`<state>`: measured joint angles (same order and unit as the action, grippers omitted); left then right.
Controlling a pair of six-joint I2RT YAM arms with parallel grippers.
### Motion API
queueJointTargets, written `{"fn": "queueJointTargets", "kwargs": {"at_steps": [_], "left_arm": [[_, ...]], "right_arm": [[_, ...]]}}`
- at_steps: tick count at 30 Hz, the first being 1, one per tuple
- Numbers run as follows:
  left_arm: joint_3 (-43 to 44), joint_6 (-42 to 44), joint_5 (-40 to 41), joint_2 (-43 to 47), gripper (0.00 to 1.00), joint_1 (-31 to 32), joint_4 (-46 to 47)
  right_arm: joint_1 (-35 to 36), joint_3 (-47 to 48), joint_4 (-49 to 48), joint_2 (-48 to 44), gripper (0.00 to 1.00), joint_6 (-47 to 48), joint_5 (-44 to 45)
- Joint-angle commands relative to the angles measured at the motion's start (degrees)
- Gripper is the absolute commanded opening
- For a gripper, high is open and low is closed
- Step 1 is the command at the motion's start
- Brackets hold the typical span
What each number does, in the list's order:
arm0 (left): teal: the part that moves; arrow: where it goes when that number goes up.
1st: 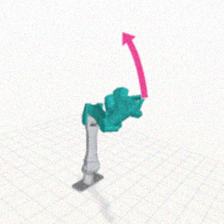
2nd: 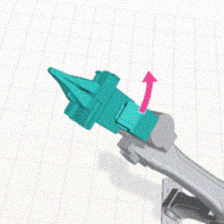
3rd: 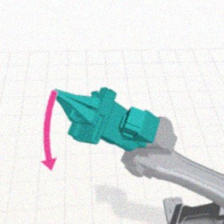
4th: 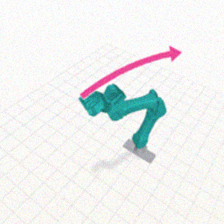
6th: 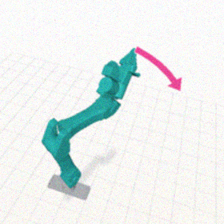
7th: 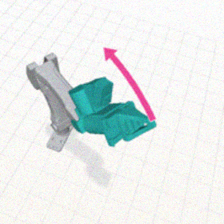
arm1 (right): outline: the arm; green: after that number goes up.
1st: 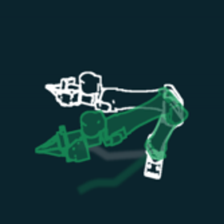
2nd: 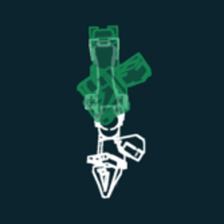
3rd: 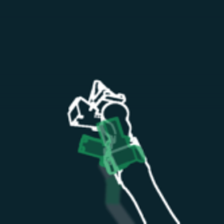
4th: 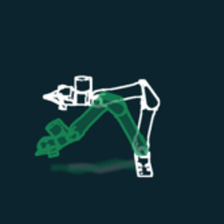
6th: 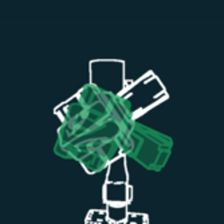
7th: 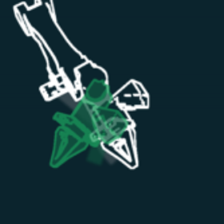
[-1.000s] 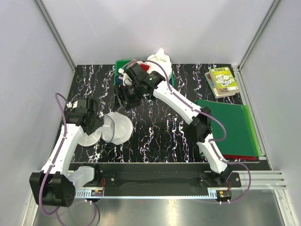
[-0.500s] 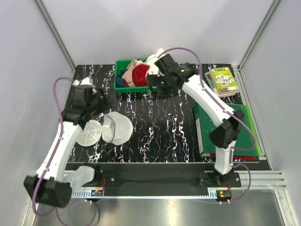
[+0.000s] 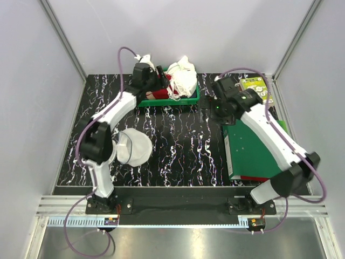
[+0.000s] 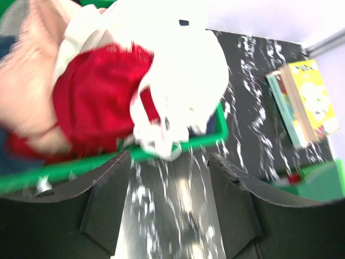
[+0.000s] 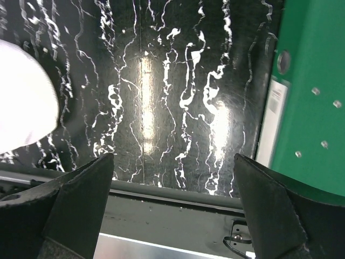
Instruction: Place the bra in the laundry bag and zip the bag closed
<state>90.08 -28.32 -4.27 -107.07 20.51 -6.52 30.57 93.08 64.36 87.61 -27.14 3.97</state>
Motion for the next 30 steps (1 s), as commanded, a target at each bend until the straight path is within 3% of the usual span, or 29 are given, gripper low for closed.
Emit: {"fn": "queueJointTargets", "kwargs": {"at_steps": [1,6,13,14,16,23,30], "left_arm": [[9.4,-2.7,1.1,-9.5,0.65,0.4,7.7],[13.5,-6.0,0.8,-18.4,0.55,1.3,10.4],[16.3,-3.9,3.7,-20.0,0.17,3.0,7.6],[16.5,-3.3,4.1,-19.3,0.08,3.1,6.7],[17.5,-1.4,6.2,-16.3,0.01,3.5,3.6],[20.2,3.9,7.4,-2.5,0.00,6.8,-3.6],[16.7,9.7,6.3,11.9,0.00,11.3,-19.2]], "right_arm": [[-1.4,-3.7,-1.6,-9.6,1.00,-2.8,4.3],[-2.3,-7.1,-1.3,-14.7,1.00,-4.2,5.0],[-2.3,-8.0,1.0,-17.6,1.00,-4.4,5.3],[-2.4,-8.1,1.4,-17.8,1.00,-4.3,5.3],[-2.4,-8.3,1.5,-18.4,1.00,-4.2,5.3],[-2.4,-9.1,0.2,-18.0,1.00,-3.4,2.6],[-2.4,-10.1,-2.4,-17.5,1.00,-2.8,-1.0]]}}
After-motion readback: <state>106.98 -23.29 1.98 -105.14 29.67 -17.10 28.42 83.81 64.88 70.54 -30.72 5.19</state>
